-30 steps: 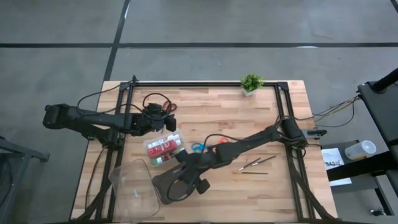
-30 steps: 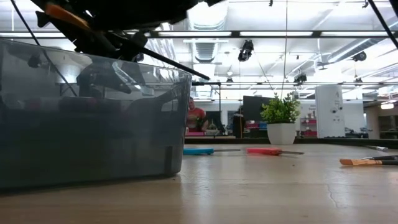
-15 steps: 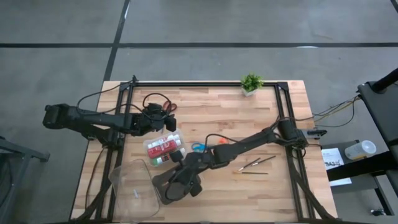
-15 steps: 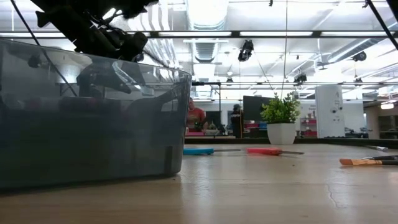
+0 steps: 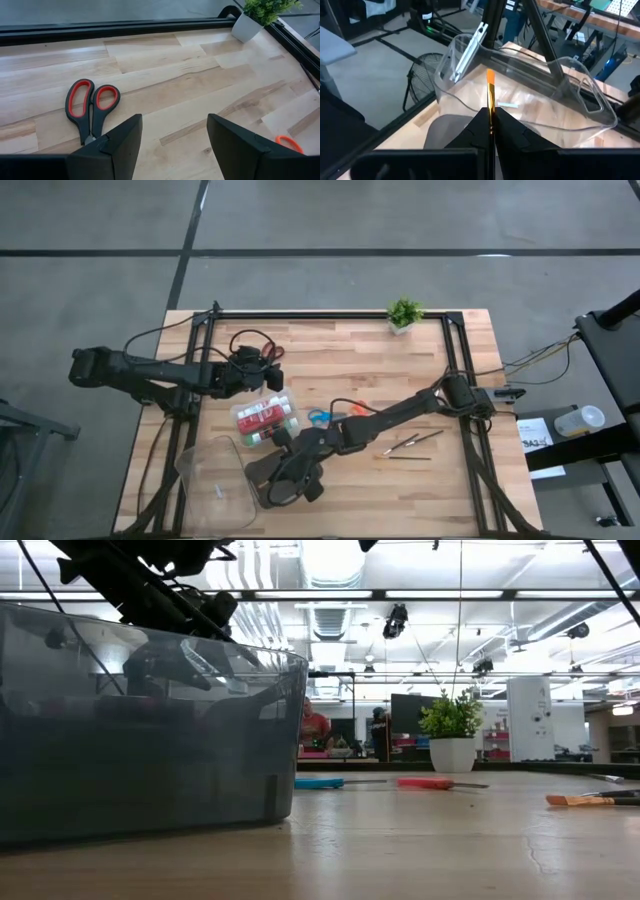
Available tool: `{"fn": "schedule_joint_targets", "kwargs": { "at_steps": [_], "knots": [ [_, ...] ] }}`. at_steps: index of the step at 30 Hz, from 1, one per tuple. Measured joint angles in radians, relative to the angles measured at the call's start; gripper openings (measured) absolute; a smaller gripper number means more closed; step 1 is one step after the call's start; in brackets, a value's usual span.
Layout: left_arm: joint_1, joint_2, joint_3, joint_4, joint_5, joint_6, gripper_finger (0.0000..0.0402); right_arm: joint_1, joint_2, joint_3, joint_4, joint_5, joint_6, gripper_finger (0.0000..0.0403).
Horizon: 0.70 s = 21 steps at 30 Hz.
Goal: Pick & Place Paint Supplies
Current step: Put the top gold paint brush into the black transparent bin
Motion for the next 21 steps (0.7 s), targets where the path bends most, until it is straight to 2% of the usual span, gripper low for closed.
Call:
{"fn": "schedule_joint_targets", "kwargs": {
  "at_steps": [9,21],
  "knots": [
    [0.000,0.000,0.000,-0.001,0.000,0.000,0.0233,0.000,0.082,-0.002,0.003,0.002,0.026,0.0014],
    [0.000,0.000,0.000,0.000,0.000,0.000,0.0233,-0.016,0.096,-0.002,-0.018,0.002,0.107,0.0015]
  ]
}}
